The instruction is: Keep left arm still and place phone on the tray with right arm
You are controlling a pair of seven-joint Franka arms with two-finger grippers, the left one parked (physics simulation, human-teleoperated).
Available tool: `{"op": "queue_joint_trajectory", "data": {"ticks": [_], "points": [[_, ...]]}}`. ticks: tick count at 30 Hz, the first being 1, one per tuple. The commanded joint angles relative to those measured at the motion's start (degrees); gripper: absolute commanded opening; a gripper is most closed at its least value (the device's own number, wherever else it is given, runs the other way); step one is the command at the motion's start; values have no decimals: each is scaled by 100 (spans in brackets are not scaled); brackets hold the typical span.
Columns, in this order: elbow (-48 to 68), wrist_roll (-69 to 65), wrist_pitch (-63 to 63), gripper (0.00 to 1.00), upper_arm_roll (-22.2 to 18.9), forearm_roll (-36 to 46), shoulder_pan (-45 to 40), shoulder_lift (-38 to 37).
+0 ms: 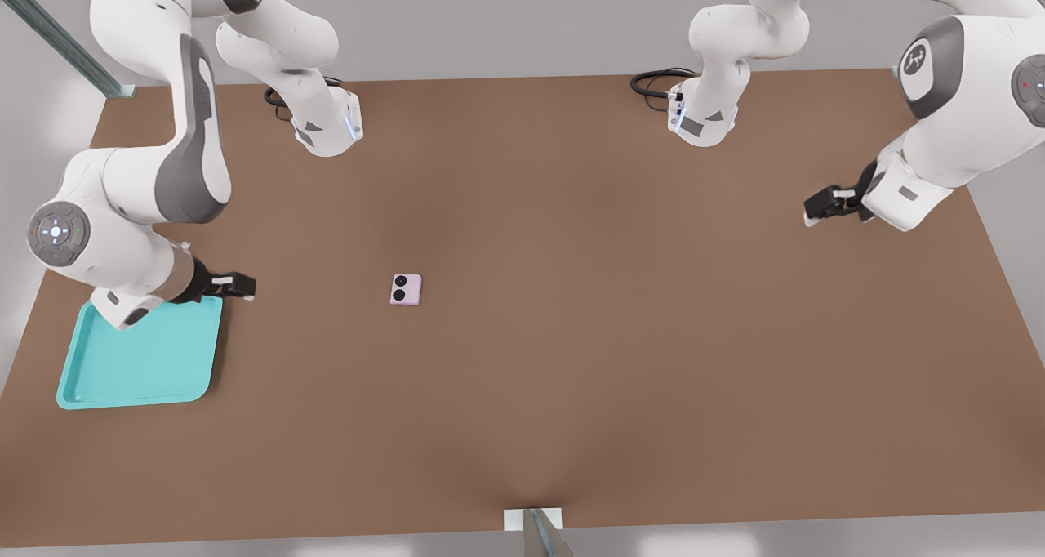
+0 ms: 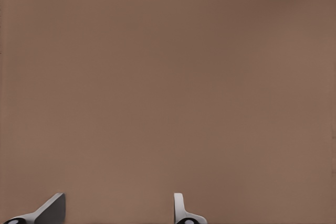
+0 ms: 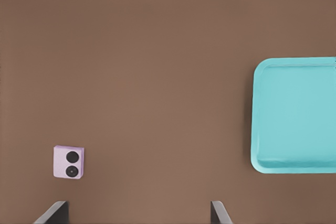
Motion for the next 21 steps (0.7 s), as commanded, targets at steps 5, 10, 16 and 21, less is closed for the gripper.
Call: {"op": "queue_joint_trajectory", "data": {"ticks": [5, 10, 16, 21], "points": [[-725, 689, 1255, 100, 168, -2, 10, 4], [-1998, 2445, 3045, 100, 923, -142, 142, 259], [-2668, 5294, 4023, 100, 1653, -942, 379, 610], [-2940, 5524, 4058, 100, 1873, -538, 379, 698]]}}
